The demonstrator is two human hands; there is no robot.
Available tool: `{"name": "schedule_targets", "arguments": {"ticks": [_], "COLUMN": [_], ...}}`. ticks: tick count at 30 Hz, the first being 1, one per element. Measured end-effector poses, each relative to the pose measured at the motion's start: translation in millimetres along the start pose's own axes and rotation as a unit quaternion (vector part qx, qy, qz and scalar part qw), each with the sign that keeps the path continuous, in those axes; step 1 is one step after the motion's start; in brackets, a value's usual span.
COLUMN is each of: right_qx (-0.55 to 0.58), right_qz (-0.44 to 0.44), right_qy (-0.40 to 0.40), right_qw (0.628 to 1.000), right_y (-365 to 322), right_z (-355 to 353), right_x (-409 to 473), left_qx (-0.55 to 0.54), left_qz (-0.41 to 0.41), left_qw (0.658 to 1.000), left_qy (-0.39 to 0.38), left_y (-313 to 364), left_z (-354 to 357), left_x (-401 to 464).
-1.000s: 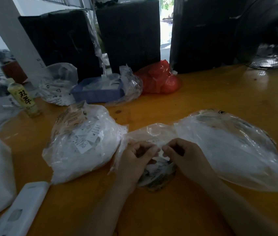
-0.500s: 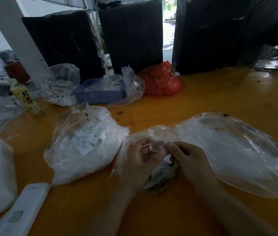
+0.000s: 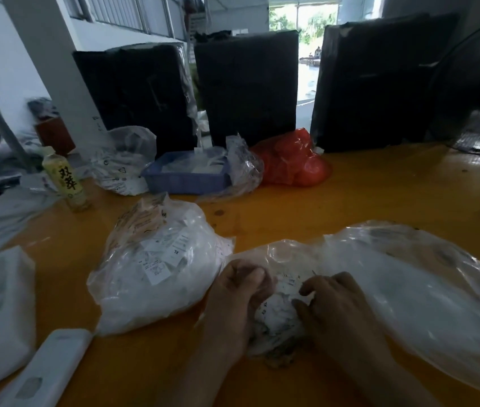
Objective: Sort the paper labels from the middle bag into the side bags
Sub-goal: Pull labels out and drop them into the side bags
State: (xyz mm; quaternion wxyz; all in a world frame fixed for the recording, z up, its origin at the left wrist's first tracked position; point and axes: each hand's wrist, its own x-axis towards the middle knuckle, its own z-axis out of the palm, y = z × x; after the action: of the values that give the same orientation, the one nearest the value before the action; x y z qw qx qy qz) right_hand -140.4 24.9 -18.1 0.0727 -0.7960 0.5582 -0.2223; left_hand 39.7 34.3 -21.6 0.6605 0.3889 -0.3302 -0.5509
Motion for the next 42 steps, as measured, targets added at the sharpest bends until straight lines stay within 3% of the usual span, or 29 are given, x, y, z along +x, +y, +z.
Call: {"name": "schedule_targets", "arguments": {"ticks": [2,6,11,15,21,26,31,33,38,42], "right_qx": [-0.043,-0.050,0.101,0.276,0.382,0.532,0.610,0.609,0.490,0.481], "right_qz": [0.023,0.032,0.119,0.171,0.214,0.299,0.265,0.244,0.194,0.198], "right_qy": [-0.055,-0.062,-0.026,0.025,0.016,0.030,0.063,0.065,0.061,0.052], "right_qw": [0.997,0.996,0.987,0.946,0.899,0.791,0.744,0.752,0.848,0.852], "right_y": [0,-8,-7,1,11,16,13,15,19,20], "right_z": [3,0,-11,-24,-36,-31,-15,-12,-7,-3], "right_x": [1,2,3,6,18,33,29,26,21,22], "left_qx": [0.023,0.083,0.060,0.041,0.029,0.082,0.044,0.033,0.032,0.075], "left_qz": [-0.016,-0.025,-0.040,-0.052,-0.068,-0.055,-0.073,-0.075,-0.060,-0.054], "left_qw": [0.999,0.995,0.996,0.997,0.997,0.994,0.996,0.996,0.997,0.995], "left_qy": [0.019,0.044,0.047,0.034,0.030,0.041,0.035,0.031,0.045,0.034], "left_y": [1,-3,-7,-11,-11,-11,-12,-12,-11,-10], "left_z": [-1,-4,-7,-8,-7,-8,-9,-10,-7,-5], "left_x": [0,0,1,5,7,6,7,7,6,2]}}
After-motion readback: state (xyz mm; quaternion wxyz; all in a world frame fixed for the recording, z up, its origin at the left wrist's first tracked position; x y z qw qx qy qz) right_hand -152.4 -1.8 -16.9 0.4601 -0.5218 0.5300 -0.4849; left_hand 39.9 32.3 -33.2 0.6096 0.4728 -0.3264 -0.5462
